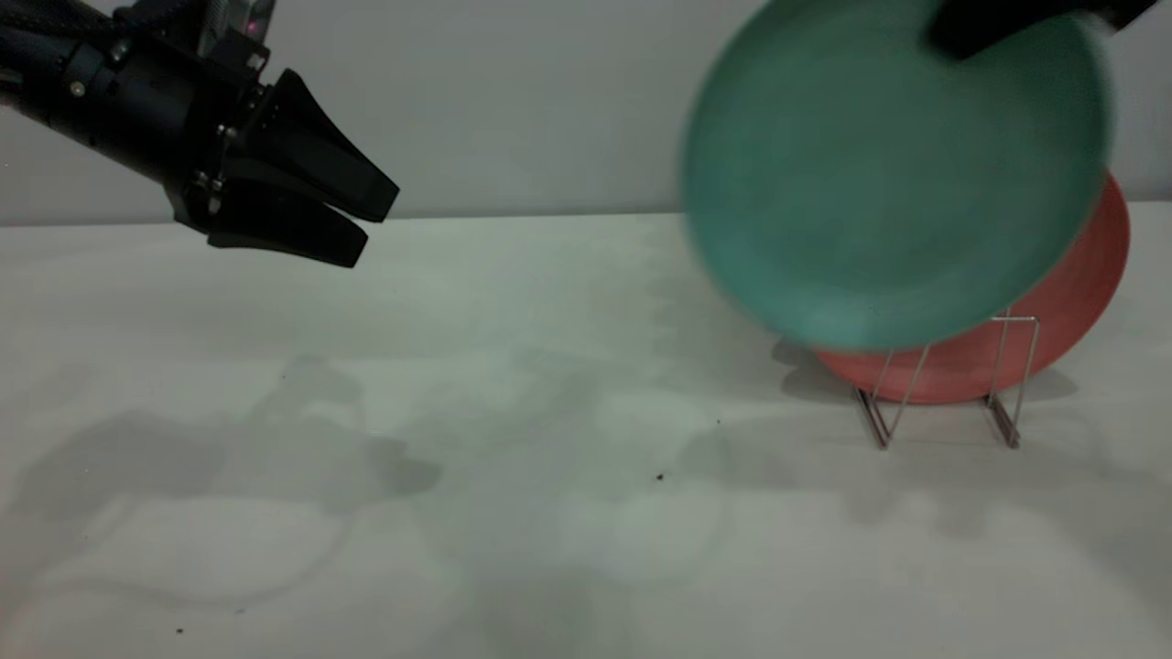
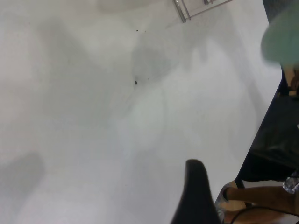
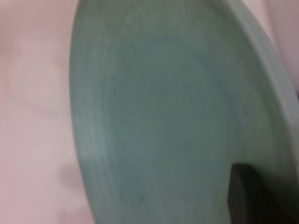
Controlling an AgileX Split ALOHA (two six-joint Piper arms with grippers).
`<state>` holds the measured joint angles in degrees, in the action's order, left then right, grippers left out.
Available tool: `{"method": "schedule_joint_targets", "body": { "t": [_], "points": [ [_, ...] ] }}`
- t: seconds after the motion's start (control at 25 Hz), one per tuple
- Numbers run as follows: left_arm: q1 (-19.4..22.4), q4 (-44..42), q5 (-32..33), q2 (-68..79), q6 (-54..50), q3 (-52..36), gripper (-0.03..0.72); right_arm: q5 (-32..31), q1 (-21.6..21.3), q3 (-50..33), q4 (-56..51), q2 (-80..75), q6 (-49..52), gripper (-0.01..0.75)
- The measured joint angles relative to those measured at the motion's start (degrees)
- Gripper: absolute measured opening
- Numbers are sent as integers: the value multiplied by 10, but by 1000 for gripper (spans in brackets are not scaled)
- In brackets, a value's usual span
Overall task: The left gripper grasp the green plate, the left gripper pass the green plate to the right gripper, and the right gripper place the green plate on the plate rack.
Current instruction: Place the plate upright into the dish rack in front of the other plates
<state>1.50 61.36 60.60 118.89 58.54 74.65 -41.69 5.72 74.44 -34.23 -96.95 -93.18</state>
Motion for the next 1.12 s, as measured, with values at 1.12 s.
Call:
{"method": "schedule_joint_targets", "body": {
  "t": [1.12],
  "points": [
    [0, 0, 0, 0, -2, 0, 588, 27, -96, 0, -82, -25, -111, 79]
  ]
}}
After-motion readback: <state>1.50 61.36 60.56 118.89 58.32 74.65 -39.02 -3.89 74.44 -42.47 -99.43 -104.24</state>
